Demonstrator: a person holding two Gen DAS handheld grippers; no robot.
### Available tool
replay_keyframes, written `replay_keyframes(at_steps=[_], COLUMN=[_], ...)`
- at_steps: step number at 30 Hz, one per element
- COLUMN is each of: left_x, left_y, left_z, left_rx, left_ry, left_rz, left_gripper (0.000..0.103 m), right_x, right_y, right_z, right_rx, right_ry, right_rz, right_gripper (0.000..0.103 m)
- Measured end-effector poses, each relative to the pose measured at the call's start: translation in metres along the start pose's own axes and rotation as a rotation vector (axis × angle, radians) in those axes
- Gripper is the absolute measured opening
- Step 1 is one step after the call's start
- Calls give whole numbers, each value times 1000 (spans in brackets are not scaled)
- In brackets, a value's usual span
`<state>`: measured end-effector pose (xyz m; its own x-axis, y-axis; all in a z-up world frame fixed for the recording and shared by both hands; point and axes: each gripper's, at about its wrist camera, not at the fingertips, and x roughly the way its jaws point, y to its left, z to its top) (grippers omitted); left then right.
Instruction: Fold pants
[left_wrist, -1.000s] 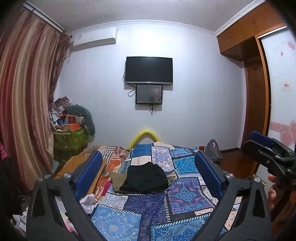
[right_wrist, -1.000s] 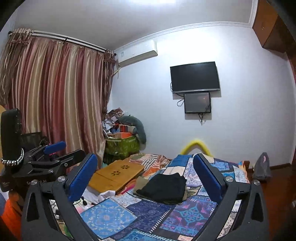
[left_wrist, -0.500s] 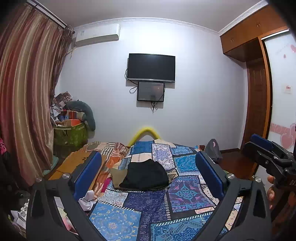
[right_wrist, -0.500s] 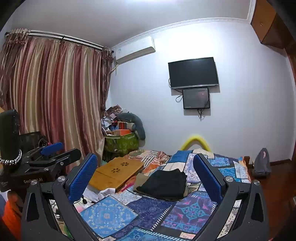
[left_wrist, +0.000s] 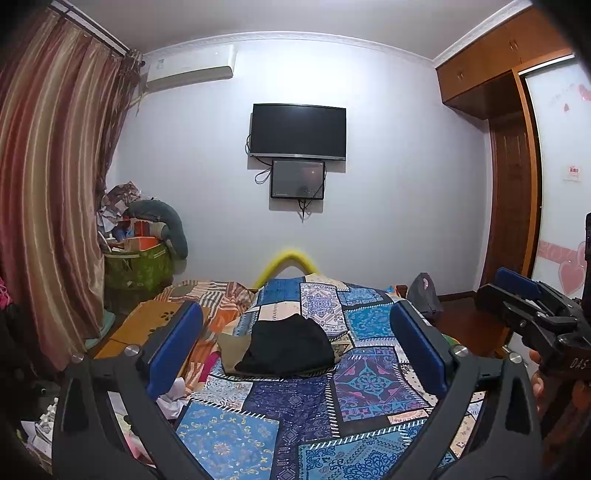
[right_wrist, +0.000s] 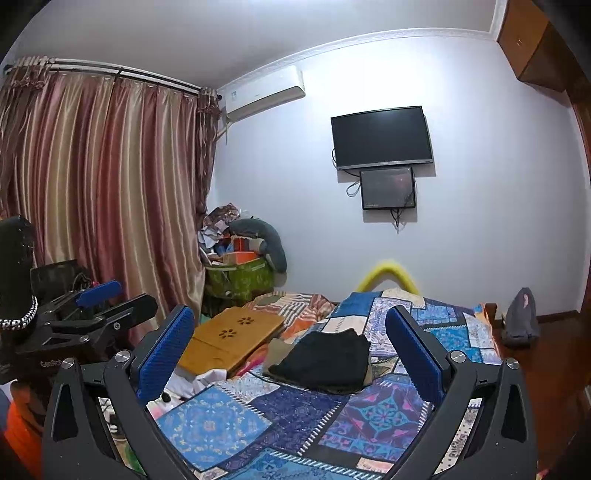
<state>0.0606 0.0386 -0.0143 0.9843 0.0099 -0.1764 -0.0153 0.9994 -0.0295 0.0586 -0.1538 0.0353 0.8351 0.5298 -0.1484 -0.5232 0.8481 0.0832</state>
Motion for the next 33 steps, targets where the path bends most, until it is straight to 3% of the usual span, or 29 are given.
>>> replay_keyframes(at_steps=[33], left_x=[9], left_y=[0], left_z=[-6], left_rx=[1], left_ry=[45], left_rz=[-58], left_gripper=[102], right_x=[2], right_y=[-1], right_z=[0], right_rx=[8], right_ry=[18], right_rz=[-15], right_gripper=[103])
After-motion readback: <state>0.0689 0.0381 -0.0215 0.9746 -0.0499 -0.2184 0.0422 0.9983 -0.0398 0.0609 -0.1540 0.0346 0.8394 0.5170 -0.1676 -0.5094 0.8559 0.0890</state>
